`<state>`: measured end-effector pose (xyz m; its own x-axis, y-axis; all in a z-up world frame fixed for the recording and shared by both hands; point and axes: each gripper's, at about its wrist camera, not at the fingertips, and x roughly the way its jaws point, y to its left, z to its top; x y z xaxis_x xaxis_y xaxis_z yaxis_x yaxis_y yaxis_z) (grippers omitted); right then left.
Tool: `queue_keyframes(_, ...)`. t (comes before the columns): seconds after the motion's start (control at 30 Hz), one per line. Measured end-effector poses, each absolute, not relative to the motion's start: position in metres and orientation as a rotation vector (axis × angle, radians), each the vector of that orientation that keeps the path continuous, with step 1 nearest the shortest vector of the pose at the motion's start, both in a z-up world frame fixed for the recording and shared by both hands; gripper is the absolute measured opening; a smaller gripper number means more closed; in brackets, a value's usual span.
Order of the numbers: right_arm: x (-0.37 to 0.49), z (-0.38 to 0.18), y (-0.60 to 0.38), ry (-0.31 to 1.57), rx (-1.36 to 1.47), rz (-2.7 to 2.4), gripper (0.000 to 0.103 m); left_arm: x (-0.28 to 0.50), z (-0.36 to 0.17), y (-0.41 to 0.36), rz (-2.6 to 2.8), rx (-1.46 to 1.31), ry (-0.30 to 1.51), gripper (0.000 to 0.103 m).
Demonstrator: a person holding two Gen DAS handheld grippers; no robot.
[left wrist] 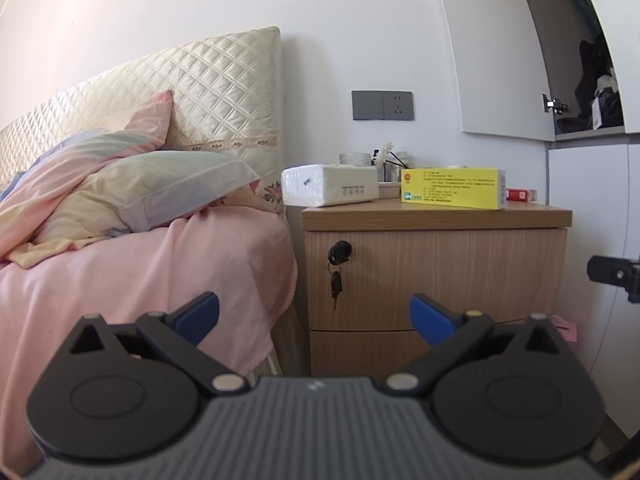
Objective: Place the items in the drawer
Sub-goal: 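Move both tools toward the wooden nightstand drawer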
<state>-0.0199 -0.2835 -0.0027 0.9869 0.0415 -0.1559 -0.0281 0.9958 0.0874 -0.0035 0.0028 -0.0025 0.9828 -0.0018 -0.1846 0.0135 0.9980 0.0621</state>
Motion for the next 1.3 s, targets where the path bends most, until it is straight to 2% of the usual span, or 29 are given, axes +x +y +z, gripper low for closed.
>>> queue_keyframes(0.83,-0.017,-0.005,-0.285,0.149,0.039,0.036,0.103,-0.006,0.002,0.006,-0.049,0.045,0.167,0.103)
queue_keyframes(1.3,-0.03,0.014,-0.308,0.184,0.138,0.055,0.103,-0.008,-0.002,0.002,-0.094,0.036,0.176,0.103)
